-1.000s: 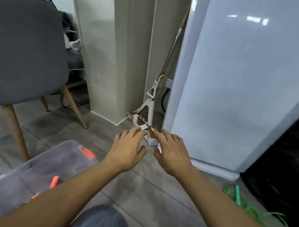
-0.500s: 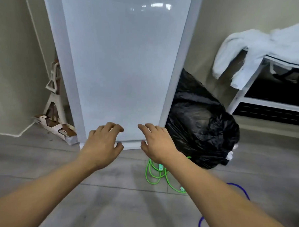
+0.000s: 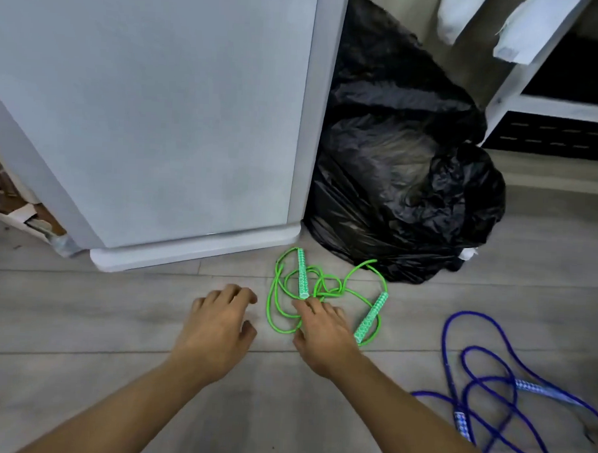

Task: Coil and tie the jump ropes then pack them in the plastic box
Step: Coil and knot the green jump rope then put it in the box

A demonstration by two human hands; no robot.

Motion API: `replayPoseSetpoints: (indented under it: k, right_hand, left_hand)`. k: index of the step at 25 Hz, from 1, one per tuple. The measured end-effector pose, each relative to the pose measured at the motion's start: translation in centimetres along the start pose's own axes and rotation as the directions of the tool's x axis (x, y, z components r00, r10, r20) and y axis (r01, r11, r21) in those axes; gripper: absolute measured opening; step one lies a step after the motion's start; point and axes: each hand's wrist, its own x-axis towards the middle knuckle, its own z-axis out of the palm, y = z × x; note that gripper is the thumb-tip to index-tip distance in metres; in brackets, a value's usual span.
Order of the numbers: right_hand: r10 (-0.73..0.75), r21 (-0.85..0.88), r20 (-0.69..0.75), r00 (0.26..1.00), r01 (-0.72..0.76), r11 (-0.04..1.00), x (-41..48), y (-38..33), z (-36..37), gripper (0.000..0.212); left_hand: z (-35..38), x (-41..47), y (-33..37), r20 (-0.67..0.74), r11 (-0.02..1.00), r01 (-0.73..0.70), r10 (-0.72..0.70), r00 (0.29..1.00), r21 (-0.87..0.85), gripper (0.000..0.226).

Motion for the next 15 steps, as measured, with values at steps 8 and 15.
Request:
replayPoseSetpoints:
  k: [8,15]
  right_hand:
    - [0.053,0.042,0.108,0.993,-0.058,0.997,6.7,3.6,7.7,0.048]
    - [0.265,-0.037,0.167,0.95,-0.262,0.964,14.9,6.0,10.0,0.039]
  left_hand:
    - [10.0,3.7,-0.8,0.29,0.987,-0.131,0.1,0.952,0.09,0.055]
    - [14.0,7.0,0.1,0.452,0.98,-0.171,0.108,0.885,0.099,0.066]
